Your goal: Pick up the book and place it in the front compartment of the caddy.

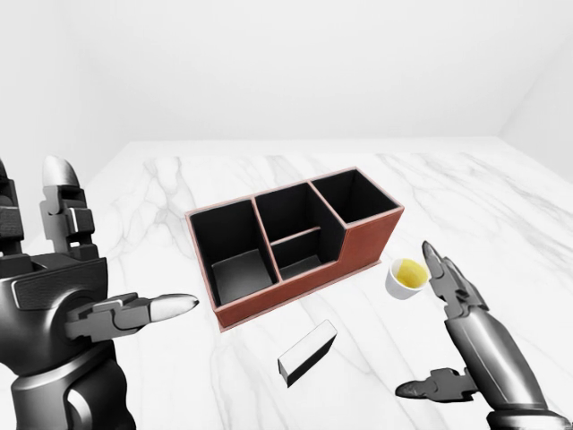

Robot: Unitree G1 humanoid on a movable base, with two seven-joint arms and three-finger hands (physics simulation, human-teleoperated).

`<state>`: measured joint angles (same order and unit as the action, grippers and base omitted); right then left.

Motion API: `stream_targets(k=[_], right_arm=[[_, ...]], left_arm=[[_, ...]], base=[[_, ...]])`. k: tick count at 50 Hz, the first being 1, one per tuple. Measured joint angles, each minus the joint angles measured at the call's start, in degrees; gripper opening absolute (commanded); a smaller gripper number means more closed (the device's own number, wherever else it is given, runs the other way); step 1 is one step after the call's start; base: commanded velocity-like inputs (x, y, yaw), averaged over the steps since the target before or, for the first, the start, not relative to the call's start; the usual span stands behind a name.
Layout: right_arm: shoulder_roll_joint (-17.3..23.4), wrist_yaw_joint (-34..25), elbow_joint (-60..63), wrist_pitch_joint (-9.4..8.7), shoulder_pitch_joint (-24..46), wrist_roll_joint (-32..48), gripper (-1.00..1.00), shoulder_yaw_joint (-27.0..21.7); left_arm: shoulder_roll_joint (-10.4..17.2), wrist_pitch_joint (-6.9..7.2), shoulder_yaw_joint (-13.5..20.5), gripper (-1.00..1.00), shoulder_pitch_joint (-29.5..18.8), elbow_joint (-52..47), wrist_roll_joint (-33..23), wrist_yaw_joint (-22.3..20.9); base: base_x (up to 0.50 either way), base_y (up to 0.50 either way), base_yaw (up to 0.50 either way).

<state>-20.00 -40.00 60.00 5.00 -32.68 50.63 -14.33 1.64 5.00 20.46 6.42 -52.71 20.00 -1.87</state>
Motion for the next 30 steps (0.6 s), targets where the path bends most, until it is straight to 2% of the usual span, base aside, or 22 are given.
stream_targets(k=[7, 15, 23, 30], right_arm=[[0.0, 0.0, 0.0, 0.00, 5.1, 4.3, 1.00, 0.9], [0.0, 0.0, 0.0, 0.00, 7.9, 9.0, 1.00, 3.9], [0.0, 0.0, 0.0, 0.00, 6.9, 13.1, 1.00, 8.8], [0.2, 0.0, 0.0, 0.00, 4.3, 17.3, 1.00, 15.0]], left_arm=[[0.0, 0.00, 0.0, 1.00, 0.0, 0.1, 0.0, 0.0], [0.1, 0.00, 0.3, 1.00, -0.2, -0.1, 0.3, 0.0], [0.2, 0.00, 0.5, 1.00, -0.3, -0.1, 0.4, 0.1], [0.2, 0.00, 0.6, 1.00, -0.3, -0.2, 0.6, 0.1]], base=[[0.00, 0.00, 0.00], [0.00, 0.00, 0.00], [0.00, 0.00, 0.00], [0.00, 0.00, 0.00]])
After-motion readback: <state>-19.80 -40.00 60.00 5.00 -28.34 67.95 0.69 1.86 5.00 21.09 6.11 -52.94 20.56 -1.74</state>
